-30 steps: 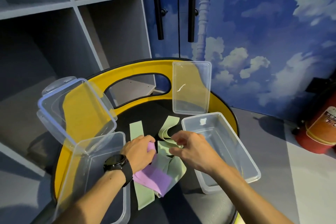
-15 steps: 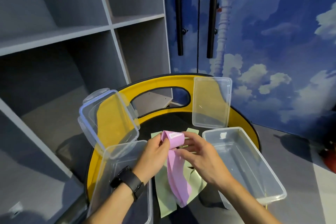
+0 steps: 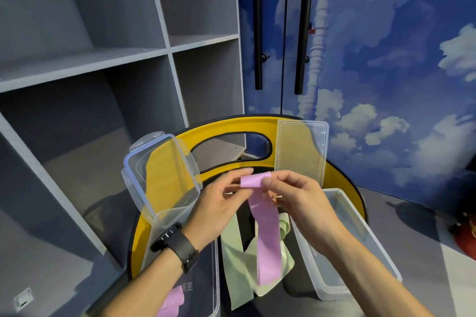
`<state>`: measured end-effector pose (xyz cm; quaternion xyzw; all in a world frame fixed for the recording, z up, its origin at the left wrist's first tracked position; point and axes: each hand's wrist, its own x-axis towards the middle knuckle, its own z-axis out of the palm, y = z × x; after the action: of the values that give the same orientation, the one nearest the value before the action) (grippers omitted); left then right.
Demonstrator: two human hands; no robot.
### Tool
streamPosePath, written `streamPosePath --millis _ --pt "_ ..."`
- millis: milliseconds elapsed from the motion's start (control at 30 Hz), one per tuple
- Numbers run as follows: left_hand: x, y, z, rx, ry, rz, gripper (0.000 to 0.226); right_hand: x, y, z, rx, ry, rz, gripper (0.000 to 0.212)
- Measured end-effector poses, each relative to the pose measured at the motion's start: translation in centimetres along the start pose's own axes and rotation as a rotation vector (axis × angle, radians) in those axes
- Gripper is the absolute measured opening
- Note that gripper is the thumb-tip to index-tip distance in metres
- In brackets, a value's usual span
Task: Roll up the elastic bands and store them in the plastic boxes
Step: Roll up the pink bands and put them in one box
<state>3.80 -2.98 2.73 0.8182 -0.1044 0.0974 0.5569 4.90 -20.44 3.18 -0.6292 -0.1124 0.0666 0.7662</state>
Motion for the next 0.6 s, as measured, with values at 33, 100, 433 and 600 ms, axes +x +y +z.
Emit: streamPosePath --millis 33,100,433,600 --pt "0.2 0.5 -0.3 -0.011 0.009 0.038 0.036 0.2 -0.7 0.2 0.001 -0.008 -0.006 0.012" --pt "0.8 1.6 -0.9 -0.006 0.032 0.109 0.035 0.5 -2.0 0.5 -0.016 -0.028 -0.028 0.014" --pt "4.7 8.2 -3.3 0.059 0.03 0.141 0.018 3.2 -9.0 1.6 -0.126 0.003 -0.203 0.026" --pt "5.8 10.4 -4.5 0.062 0.002 0.122 0.017 4.1 -11.1 2.3 -0.438 -0.047 -0.341 0.017"
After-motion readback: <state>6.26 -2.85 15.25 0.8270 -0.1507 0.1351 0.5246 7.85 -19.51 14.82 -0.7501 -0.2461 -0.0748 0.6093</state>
